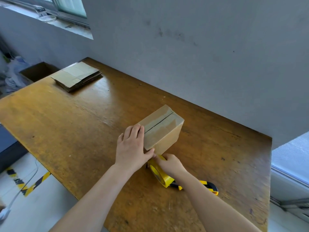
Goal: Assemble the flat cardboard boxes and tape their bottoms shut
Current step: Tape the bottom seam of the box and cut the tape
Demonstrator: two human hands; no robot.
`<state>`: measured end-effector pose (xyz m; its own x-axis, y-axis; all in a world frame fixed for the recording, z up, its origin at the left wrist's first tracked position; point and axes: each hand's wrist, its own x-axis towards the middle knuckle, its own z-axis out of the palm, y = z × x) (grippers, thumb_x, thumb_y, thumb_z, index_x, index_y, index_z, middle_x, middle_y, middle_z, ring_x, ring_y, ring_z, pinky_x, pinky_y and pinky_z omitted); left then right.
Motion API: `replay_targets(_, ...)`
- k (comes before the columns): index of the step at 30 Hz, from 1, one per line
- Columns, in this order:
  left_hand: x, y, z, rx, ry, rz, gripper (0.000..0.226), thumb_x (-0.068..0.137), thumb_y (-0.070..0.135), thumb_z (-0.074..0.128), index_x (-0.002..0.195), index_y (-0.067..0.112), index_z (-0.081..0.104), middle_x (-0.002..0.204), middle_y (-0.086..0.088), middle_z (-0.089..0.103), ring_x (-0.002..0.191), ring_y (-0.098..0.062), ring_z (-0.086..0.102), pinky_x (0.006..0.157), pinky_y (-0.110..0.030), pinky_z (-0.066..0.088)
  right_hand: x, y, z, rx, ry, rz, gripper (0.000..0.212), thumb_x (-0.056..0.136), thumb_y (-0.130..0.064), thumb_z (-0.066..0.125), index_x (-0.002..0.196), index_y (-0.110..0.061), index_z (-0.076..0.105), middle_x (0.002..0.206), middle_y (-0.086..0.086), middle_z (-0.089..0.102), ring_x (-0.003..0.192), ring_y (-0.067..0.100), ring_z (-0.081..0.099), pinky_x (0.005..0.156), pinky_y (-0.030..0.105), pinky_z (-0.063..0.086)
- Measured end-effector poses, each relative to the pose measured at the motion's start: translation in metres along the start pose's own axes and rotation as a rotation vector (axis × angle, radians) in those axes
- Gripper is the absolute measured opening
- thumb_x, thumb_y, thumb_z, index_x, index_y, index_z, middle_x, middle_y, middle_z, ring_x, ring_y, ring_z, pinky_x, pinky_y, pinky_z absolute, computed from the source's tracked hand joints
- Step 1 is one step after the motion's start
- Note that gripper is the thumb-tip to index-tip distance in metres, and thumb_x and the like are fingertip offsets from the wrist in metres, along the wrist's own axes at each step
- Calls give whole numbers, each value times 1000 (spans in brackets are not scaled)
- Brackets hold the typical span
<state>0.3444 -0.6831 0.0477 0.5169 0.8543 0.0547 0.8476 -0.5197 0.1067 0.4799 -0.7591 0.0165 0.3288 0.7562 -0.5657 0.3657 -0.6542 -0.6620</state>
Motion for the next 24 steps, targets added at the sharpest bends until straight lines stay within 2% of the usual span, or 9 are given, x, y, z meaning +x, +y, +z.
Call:
replay_targets(2, 1, 4, 1, 58, 9, 7, 93, 82, 65, 56, 151, 11, 25, 153, -7, 30, 141, -27, 26, 110, -48, 37, -6, 2, -5, 138, -74, -15, 41, 89, -49, 60, 121, -23, 57, 111, -5, 59, 98, 13, 55, 74, 22, 44)
replay_targets(4, 0, 6, 5, 108, -2, 12, 98, 81, 63, 60, 152, 7, 21, 154, -10, 27, 142, -29, 25, 109, -50, 36, -10, 8, -8, 188, -111, -32, 44, 86, -39, 65, 125, -24, 53, 116, -6, 56, 104, 14, 53, 78, 23, 44)
replay_targets(7, 2, 3, 8, 100, 7, 39, 97, 85, 58, 60, 154, 7, 15, 158, -10, 21, 146, -29, 19, 109, -46, 35, -10, 13, -6, 182, -114, -47, 48, 84, -40, 68, 126, -23, 54, 118, -5, 59, 106, 16, 57, 89, 32, 50)
replay_targets(12, 2, -5, 17, -59, 58, 100, 92, 89, 42, 66, 156, 17, 8, 164, -9, 2, 151, -27, 1, 119, -44, 13, -13, 10, 2, 291, -141, -61, 47, 80, -44, 70, 121, -21, 60, 111, 1, 67, 101, 21, 64, 91, 41, 54)
replay_targets(14, -11, -6, 24, -275, 140, -30, 97, 84, 45, 70, 156, 22, 10, 163, -11, 2, 151, -28, 2, 119, -46, 11, -14, 8, 3, 303, -151, -74, 38, 85, -36, 69, 119, -20, 61, 110, 3, 68, 101, 23, 65, 91, 42, 53)
replay_targets(16, -26, 0, 30, -612, 114, -306, 94, 83, 46, 70, 155, 22, 14, 160, -8, 10, 148, -28, 10, 117, -48, 19, -15, 8, 6, 305, -152, -67, 36, 87, -33, 68, 120, -21, 61, 111, 1, 68, 103, 22, 64, 94, 44, 52)
replay_targets(19, -36, 12, 38, -1075, -150, -654, 70, 88, 42, 68, 145, 19, 36, 144, -10, 39, 130, -29, 40, 105, -44, 39, -18, 7, 9, 300, -141, -69, 28, 88, -29, 67, 115, -24, 62, 108, 1, 69, 102, 22, 65, 95, 47, 52)
replay_targets(21, -36, 18, 38, -1292, -332, -790, 54, 90, 40, 67, 134, 16, 47, 129, -9, 54, 115, -27, 54, 94, -42, 48, -18, 7, 10, 314, -164, -72, 29, 88, -26, 67, 116, -21, 62, 108, 1, 70, 101, 21, 66, 95, 46, 52)
replay_targets(24, -31, 18, 38, -1423, -339, -867, 34, 93, 23, 66, 123, 13, 54, 115, -11, 61, 102, -29, 61, 91, -50, 53, -20, 8, 5, 312, -195, -110, 27, 93, -23, 64, 119, -23, 60, 109, -7, 67, 99, 10, 63, 84, 27, 54)
